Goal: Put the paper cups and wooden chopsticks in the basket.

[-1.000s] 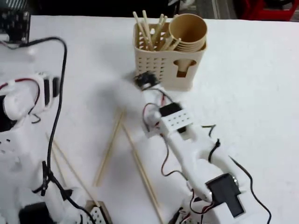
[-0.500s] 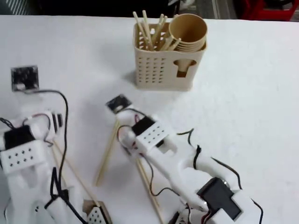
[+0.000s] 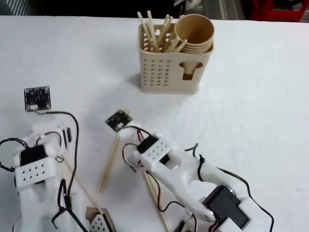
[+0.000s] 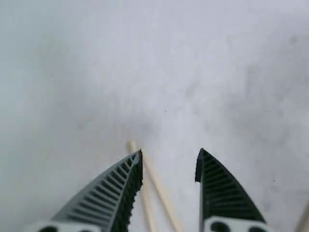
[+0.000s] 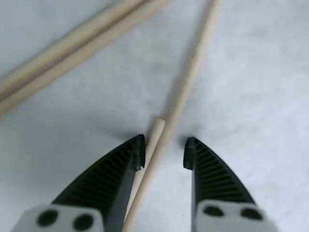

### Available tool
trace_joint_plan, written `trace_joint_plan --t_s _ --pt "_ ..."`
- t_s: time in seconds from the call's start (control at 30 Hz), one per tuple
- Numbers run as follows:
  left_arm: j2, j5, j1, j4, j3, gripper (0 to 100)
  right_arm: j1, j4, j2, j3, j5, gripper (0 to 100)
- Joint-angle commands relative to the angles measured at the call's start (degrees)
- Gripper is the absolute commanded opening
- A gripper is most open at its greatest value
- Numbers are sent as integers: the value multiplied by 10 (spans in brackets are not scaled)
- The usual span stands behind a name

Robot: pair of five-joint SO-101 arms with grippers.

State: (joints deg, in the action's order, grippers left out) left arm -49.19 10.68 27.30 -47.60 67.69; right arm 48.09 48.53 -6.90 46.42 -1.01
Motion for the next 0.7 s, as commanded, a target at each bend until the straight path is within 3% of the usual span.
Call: trace_joint_plan --t_s 0.0,0.3,0.67 --pt "-15 4 4 14 3 189 5 -28 35 -18 -10 107" --pt "-15 5 4 15 12 189 -12 77 172 -144 -13 25" --pt "-16 5 4 53 37 189 -15 151 82 -161 -10 18"
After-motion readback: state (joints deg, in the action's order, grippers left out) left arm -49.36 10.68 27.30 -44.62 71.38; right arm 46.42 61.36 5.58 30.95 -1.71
